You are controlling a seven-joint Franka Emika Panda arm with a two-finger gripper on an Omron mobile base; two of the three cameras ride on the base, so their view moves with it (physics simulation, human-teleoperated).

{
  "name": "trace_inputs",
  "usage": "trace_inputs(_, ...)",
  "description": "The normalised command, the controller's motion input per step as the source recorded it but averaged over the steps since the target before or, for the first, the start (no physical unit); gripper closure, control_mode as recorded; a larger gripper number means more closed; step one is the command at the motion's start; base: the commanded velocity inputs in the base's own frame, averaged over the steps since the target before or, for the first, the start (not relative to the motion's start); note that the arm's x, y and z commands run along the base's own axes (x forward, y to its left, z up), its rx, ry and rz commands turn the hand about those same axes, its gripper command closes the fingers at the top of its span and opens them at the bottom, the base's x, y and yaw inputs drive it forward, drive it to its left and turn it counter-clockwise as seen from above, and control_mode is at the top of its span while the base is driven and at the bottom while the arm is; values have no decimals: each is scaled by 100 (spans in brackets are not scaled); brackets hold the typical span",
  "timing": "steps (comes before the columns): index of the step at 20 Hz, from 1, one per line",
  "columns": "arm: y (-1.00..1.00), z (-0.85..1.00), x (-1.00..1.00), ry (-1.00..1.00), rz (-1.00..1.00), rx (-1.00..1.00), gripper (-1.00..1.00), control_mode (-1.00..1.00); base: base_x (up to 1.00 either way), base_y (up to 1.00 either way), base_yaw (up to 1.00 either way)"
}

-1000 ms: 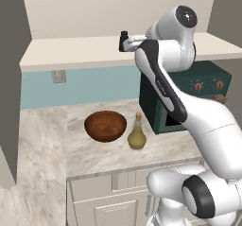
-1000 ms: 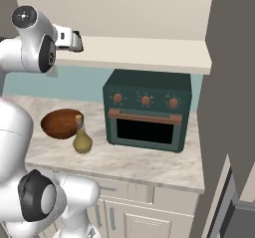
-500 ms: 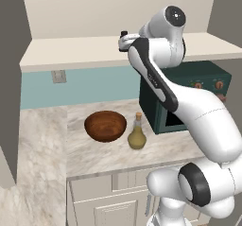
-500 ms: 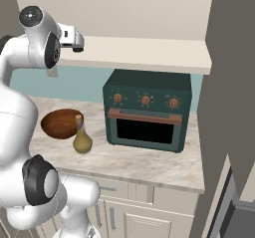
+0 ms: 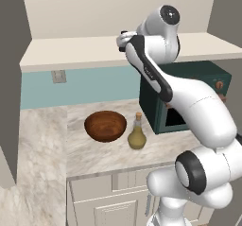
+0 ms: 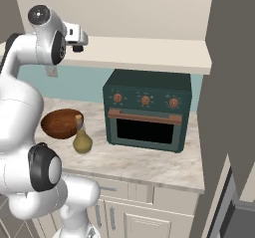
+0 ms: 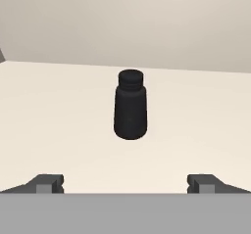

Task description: Retrieve the bottle and the shaker from the cabinet and place them next to the mixing bowl on the counter. Then add garlic from the fridge to the mixing bowl.

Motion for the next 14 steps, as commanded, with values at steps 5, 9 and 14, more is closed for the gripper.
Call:
trace_inputs(5, 0, -13, 31, 0, 0, 0, -100, -100, 0, 0, 0)
trace_inputs(9, 0, -8, 32, 0, 0, 0, -100, -100, 0, 0, 0)
trace_inputs(14, 0, -10, 28, 0, 0, 0, -100, -100, 0, 0, 0)
